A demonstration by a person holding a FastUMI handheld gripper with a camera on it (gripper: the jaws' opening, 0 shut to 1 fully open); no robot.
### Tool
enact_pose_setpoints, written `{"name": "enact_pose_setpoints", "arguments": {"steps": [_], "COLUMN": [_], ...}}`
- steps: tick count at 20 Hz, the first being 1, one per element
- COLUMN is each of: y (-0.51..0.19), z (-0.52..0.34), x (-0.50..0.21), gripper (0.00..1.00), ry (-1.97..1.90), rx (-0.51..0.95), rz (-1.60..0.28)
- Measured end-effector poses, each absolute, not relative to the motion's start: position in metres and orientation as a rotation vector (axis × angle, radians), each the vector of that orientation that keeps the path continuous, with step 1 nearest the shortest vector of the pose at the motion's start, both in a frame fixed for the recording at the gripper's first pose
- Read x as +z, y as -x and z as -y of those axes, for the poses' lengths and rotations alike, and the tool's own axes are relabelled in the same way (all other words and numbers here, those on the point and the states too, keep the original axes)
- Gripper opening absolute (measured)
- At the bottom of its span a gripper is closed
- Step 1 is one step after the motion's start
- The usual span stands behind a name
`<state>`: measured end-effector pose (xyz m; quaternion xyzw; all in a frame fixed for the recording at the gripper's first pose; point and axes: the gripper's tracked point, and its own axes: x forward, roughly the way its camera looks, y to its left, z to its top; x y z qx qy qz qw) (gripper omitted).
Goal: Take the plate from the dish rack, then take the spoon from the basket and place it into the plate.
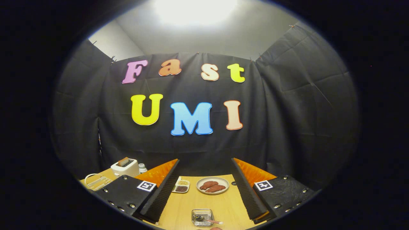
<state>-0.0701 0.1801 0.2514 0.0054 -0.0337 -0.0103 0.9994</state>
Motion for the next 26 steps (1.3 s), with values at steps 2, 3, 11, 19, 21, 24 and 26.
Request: {"name": "enact_pose_setpoints", "arguments": {"steps": [2,3,11,19,21,24,26], "y": [0.062,0.058,0.049,0.045,0.043,0.039,0.034], "z": [-0.210,-0.218,-0.307,-0.358,-0.369,-0.383,-0.391], "x": [0.243,0.234,0.168,0.125,0.119,0.109,0.102], "gripper": [0.96,0.96,0.98,0.99,0.99,0.99,0.99], "ry": [-0.043,-0.061,-0.214,-0.238,-0.235,-0.234,-0.225], "rx": [0.058,0.075,0.269,0.320,0.326,0.330,0.325], "rz": [-0.021,-0.079,-0.525,-0.777,-0.810,-0.860,-0.885]}}
